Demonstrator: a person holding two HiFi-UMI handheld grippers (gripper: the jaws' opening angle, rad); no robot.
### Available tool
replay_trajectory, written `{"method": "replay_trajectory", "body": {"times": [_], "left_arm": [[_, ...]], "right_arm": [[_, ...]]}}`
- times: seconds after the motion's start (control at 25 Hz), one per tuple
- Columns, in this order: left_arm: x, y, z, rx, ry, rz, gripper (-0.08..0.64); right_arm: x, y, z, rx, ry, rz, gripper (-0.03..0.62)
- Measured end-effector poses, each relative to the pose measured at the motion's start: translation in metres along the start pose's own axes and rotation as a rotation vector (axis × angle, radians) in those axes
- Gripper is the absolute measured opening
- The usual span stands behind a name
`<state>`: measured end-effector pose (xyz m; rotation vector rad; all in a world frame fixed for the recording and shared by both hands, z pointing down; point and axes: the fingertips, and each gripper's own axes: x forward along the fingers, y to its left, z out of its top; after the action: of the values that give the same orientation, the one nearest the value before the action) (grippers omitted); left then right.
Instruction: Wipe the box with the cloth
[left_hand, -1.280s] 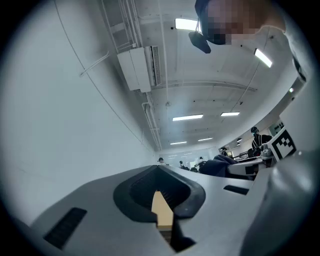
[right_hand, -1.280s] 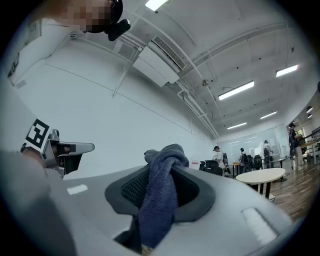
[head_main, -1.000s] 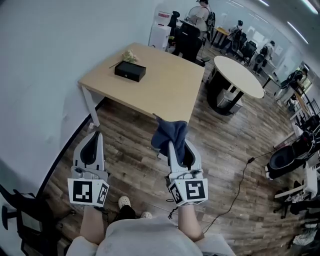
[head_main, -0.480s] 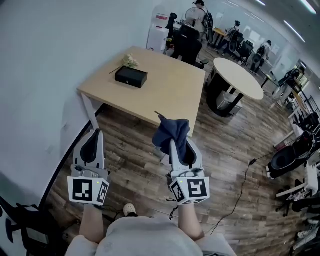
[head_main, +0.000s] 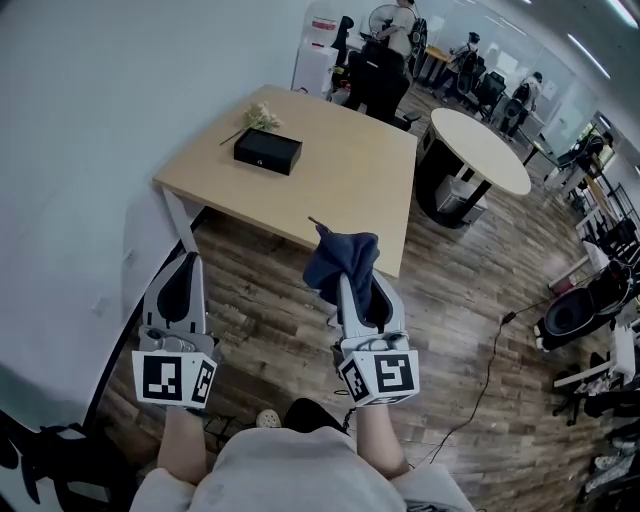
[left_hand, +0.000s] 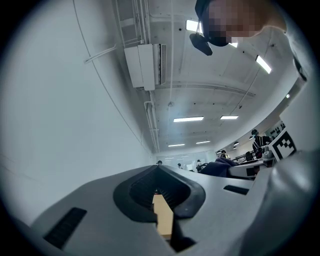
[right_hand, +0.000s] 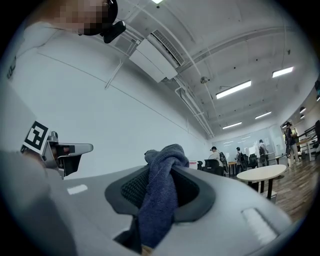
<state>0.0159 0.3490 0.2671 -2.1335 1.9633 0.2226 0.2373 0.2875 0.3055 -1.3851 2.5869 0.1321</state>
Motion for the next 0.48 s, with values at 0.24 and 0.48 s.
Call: {"method": "replay_trajectory", "body": {"times": [0.24,0.48], "left_arm": [[0.023,0.023,-0.019,0.000,0.020,0.010,0.008],[0.063,0.045,-0.033,0.014,0.023,0.041,0.008]], "right_arm": [[0.036,-0.002,-0.015,0.005,0.013,0.006,0.129],[0.090,-0.016,-0.029,0.027,0.000,0.030,0.129]]}}
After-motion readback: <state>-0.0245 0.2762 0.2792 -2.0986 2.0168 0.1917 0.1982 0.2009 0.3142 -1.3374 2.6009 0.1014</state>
